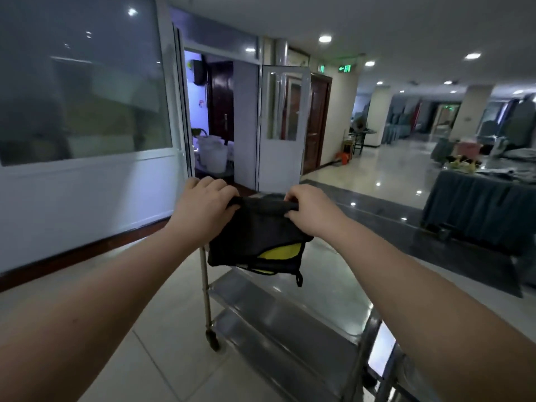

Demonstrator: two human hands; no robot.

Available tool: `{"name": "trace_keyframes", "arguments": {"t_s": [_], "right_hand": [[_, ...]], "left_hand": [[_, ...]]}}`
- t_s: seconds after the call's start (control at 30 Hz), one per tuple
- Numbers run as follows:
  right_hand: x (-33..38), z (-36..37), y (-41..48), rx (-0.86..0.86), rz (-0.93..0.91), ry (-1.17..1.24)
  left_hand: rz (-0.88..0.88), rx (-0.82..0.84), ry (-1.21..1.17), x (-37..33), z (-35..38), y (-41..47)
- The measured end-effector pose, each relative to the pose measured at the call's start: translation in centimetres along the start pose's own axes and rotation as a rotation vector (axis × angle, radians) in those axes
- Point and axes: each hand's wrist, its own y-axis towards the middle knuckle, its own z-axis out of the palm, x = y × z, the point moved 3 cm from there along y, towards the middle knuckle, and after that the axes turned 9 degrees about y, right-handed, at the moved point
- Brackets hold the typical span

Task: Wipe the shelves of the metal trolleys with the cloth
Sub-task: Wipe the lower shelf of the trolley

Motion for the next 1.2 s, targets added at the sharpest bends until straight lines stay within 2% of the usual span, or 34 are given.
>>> {"name": "trace_keyframes", "arguments": {"t_s": [0.27,0.53,0.73,1.0,1.2], "right_hand": [[1.4,1.1,13.0,-0.153,-0.138,-0.178],[-6.3,8.5,23.4,-0.137,-0.114,-0.075],[-12.4,15.6,32.0,-0.079,-0.055,0.049],[-18.1,29.1,41.2,0.059,0.087,0.161],[-21.9,37.0,49.4,0.085,0.266,0.367]], "left_hand": [[-0.006,-0.119,-0.024,8.8,8.7,8.6],[0.049,-0.104,-0.144,11.8,23.8,12.8],[0.053,-0.023,-0.154,14.6,35.3,15.7],[0.049,0.206,-0.179,20.0,52.0,15.0],[0.118,0.416,-0.358,26.2,64.7,19.4]]}}
